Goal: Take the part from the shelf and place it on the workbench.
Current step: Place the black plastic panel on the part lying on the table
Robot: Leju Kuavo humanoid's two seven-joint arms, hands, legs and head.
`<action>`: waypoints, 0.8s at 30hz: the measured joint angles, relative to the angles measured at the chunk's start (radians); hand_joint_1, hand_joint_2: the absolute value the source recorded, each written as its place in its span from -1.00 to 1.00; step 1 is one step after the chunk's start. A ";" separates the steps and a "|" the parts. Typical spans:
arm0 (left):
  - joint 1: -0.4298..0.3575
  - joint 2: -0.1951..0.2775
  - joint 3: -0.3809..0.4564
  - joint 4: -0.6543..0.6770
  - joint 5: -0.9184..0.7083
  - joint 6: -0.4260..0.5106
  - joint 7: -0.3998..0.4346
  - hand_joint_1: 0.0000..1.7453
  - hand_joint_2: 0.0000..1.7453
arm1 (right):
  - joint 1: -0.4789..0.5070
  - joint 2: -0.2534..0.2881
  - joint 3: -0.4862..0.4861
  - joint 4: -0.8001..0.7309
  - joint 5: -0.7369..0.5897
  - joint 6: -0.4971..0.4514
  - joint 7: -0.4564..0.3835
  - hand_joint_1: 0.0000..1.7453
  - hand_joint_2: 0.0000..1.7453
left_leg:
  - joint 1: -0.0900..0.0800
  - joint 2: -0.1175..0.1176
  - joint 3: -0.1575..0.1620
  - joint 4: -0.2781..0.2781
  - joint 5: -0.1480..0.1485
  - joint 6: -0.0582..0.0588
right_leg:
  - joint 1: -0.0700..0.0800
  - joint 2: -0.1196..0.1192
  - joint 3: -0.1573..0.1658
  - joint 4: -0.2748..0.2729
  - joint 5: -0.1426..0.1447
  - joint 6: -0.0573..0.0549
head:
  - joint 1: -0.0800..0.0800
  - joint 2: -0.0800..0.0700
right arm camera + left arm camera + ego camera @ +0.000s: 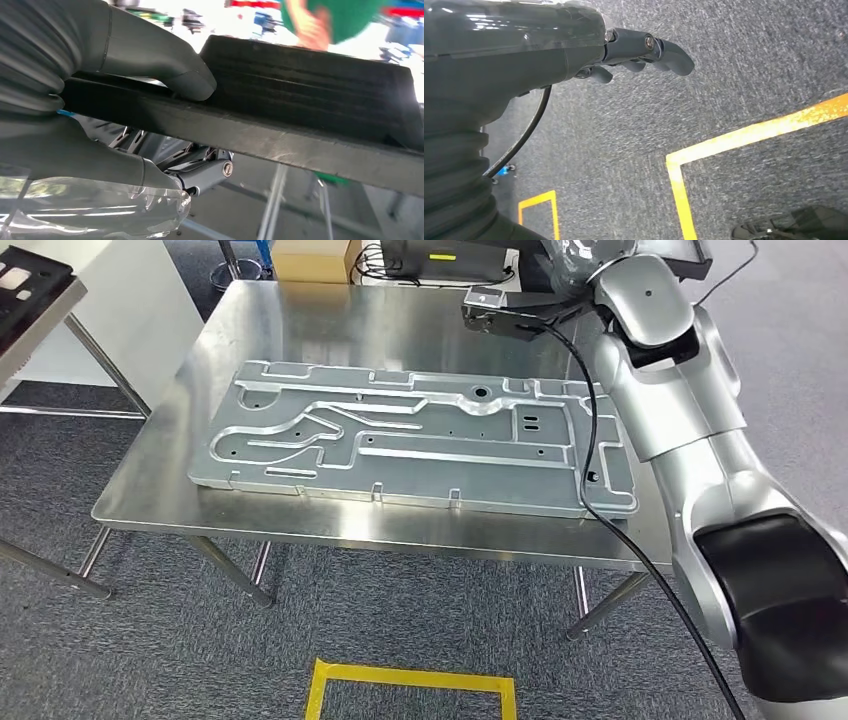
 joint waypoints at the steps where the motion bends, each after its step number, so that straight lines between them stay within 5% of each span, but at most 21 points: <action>1: 0.001 0.002 0.000 0.000 -0.003 -0.002 0.002 -1.00 1.00 | -0.017 0.000 0.026 0.059 0.017 -0.025 0.022 1.00 1.00 | 0.003 -0.001 -0.017 0.035 -0.018 -0.006 | -0.005 0.002 0.004 -0.003 0.000 -0.004 | 0.000 0.000; 4: 0.008 0.008 -0.004 0.000 -0.016 -0.009 0.003 -1.00 1.00 | -0.041 0.000 0.090 0.211 0.050 -0.075 0.084 1.00 1.00 | 0.014 -0.002 -0.114 0.220 -0.080 -0.018 | -0.008 0.010 0.012 -0.004 -0.005 -0.011 | 0.000 0.000; 6: 0.011 0.012 -0.009 0.000 -0.021 -0.016 0.000 -1.00 1.00 | -0.036 -0.001 0.117 0.292 0.056 -0.085 0.101 1.00 1.00 | 0.019 -0.002 -0.150 0.260 -0.056 -0.020 | -0.009 0.019 0.020 -0.003 -0.013 -0.011 | 0.000 0.000; 9: 0.014 0.018 -0.018 0.000 -0.027 -0.023 -0.002 -1.00 1.00 | -0.027 -0.007 0.139 0.377 0.051 -0.091 0.103 1.00 1.00 | 0.017 -0.001 -0.097 0.094 0.069 -0.004 | -0.010 0.037 0.036 -0.002 -0.028 -0.007 | 0.000 0.000; 11: 0.012 0.022 -0.022 0.000 -0.027 -0.024 -0.004 -1.00 1.00 | -0.019 -0.012 0.146 0.425 0.026 -0.100 0.100 1.00 1.00 | 0.012 -0.001 -0.062 0.021 0.099 0.008 | -0.010 0.046 0.041 -0.005 -0.032 0.000 | 0.000 0.000; 16: 0.003 0.024 -0.024 0.000 -0.026 -0.025 -0.022 -1.00 1.00 | 0.043 -0.016 0.145 0.508 -0.035 -0.127 0.103 1.00 1.00 | 0.019 0.005 -0.009 -0.060 0.079 0.018 | -0.010 0.038 0.031 0.010 -0.054 0.025 | 0.000 0.000; 20: 0.008 0.025 -0.025 0.000 -0.028 -0.025 -0.034 -1.00 1.00 | 0.113 0.018 0.137 0.563 -0.064 -0.151 0.122 1.00 1.00 | 0.017 0.024 0.006 -0.078 0.070 0.021 | -0.008 0.012 -0.089 0.214 -0.130 0.036 | 0.000 0.000; 22: 0.010 0.025 -0.025 0.000 -0.029 -0.025 -0.036 -1.00 1.00 | 0.157 0.037 0.134 0.584 -0.070 -0.156 0.133 1.00 1.00 | 0.021 0.027 0.008 -0.065 0.059 0.015 | -0.013 0.008 -0.096 0.199 -0.090 0.042 | 0.000 0.000; 24: 0.011 0.027 -0.025 0.000 -0.029 -0.026 -0.037 -1.00 1.00 | 0.178 0.054 0.129 0.598 -0.075 -0.160 0.140 1.00 1.00 | 0.024 0.030 0.006 -0.044 0.043 0.003 | -0.020 0.010 -0.050 0.087 -0.022 0.049 | 0.000 0.000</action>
